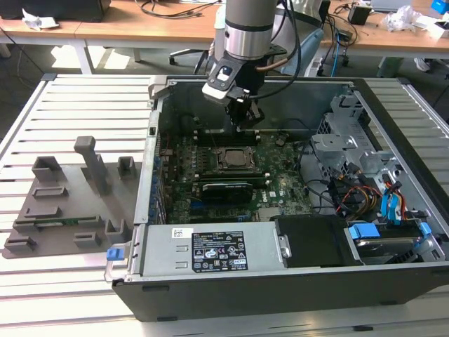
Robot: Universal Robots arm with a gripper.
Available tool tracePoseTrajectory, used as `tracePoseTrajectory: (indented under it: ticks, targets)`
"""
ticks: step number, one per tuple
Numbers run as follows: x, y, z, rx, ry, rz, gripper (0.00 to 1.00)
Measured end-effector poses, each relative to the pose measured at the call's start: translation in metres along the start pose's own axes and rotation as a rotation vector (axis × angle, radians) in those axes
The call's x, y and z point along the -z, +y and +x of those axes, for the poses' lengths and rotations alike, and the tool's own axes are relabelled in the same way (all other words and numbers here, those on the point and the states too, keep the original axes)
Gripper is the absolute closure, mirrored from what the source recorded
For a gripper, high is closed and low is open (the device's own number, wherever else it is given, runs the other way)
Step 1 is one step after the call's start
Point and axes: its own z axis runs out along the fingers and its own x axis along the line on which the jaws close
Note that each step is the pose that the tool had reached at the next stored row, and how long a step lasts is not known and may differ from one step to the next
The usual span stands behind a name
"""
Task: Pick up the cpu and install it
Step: 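Install the first cpu locking lever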
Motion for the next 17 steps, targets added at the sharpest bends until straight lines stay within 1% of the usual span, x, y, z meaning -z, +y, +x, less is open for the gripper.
tracePoseTrajectory:
  ticks: [7,9,11,13,17]
  targets:
    - [-0.0001,0.0,0.0,0.002,-0.0003,-0.0001,0.89]
    - [-0.0001,0.0001,0.0001,0.008,-0.0005,-0.0008,0.89]
    - [-0.0002,0.0001,0.0001,0.022,-0.0009,-0.002,0.89]
    - [-0.0001,0.0001,0.0001,0.056,-0.0018,-0.0049,0.89]
    - [-0.0001,0.0001,0.0001,0.106,-0.0034,-0.0091,0.89]
